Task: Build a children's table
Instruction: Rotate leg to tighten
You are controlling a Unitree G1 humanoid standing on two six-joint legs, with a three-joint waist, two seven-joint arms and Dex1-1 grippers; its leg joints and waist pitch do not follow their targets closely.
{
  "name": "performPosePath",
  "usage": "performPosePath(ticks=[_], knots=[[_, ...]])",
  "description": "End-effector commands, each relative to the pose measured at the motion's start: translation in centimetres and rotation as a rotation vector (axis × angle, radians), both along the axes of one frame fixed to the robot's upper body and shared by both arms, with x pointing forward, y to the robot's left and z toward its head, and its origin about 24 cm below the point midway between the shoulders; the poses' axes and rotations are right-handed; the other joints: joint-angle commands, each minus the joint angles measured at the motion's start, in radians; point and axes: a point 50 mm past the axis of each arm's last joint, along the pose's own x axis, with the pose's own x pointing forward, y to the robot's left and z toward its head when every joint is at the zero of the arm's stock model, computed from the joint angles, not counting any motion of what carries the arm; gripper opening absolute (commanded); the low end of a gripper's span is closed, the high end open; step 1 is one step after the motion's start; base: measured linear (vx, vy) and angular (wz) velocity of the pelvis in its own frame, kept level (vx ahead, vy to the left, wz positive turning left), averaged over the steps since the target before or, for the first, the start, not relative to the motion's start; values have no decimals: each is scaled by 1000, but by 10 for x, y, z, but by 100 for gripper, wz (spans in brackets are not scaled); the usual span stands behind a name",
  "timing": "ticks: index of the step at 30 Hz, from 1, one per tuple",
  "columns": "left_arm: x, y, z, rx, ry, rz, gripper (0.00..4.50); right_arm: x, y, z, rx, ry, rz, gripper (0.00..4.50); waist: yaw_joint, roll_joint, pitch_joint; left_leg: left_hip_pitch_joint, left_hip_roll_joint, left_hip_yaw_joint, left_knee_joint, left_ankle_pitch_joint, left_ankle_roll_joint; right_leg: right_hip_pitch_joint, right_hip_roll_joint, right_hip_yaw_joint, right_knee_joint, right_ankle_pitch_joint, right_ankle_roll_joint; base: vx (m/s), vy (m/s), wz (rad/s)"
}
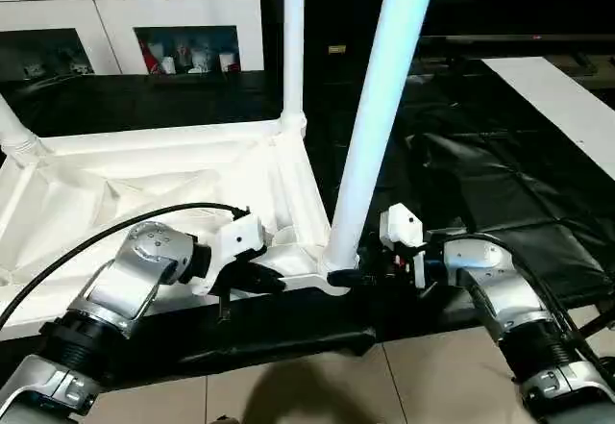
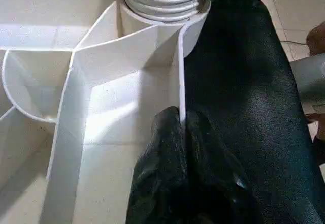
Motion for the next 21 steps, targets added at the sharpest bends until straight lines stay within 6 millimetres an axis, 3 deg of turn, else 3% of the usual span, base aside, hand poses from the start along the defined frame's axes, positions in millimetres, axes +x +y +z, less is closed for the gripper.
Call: performPosePath(ticks=[1,4,6,11,13,14,15,17,18,20,21], knots=[[-4,-4,-1,-1,22,-51,0,0,1,0,0,7,14,263,-4,8,-59,13,13,5,-74,-293,18,48,-26,23,-60,-226,-231,0,0,0],[-3,-5,-4,-3,32,-14,0,0,2,-4,10,16,-24,262,-4,12,-60,14,12,6,-74,-290,17,48,-25,24,-59,-213,-236,0,0,0],[5,-7,-8,-5,6,69,0,6,2,-10,9,28,-150,262,-7,15,-57,13,11,6,-75,-306,8,46,-25,24,-62,-229,-236,0,0,0],[23,-19,-15,1,-53,251,0,18,6,-26,-35,46,-417,261,-19,16,-51,24,6,-5,-80,-431,-41,37,-27,19,-83,-440,-168,0,0,0],[25,-21,-15,2,-56,266,0,19,7,-28,-36,50,-448,261,-27,14,-51,21,6,-8,-81,-449,-38,38,-26,17,-86,-459,-154,0,0,0],[28,-26,-16,-2,-60,300,0,22,10,-31,-33,59,-522,261,-28,14,-51,20,6,-9,-82,-452,-35,39,-27,16,-87,-462,-151,0,0,0],[34,-33,-17,-6,-65,352,0,28,13,-33,-27,62,-636,261,-34,18,-48,22,3,-6,-79,-467,-35,27,-27,18,-93,-489,-146,0,0,0],[40,-39,-18,-11,-69,401,0,33,15,-35,-27,67,-738,261,-37,15,-49,25,0,-9,-78,-470,-42,28,-28,13,-99,-534,-130,0,0,0],[47,-48,-18,-10,-82,457,0,39,21,-36,-17,84,-855,261,-37,15,-50,22,0,-13,-80,-473,-42,32,-28,9,-101,-550,-119,0,0,0],[52,-54,-18,-11,-90,492,0,43,27,-36,-9,96,-919,261,-39,17,-49,30,-3,-12,-76,-491,-45,22,-27,7,-108,-581,-107,0,0,0],[57,-60,-18,-6,-105,510,0,46,40,-32,19,92,-912,261,-42,16,-49,27,-4,-12,-76,-491,-39,25,-27,5,-110,-582,-101,0,0,0]])
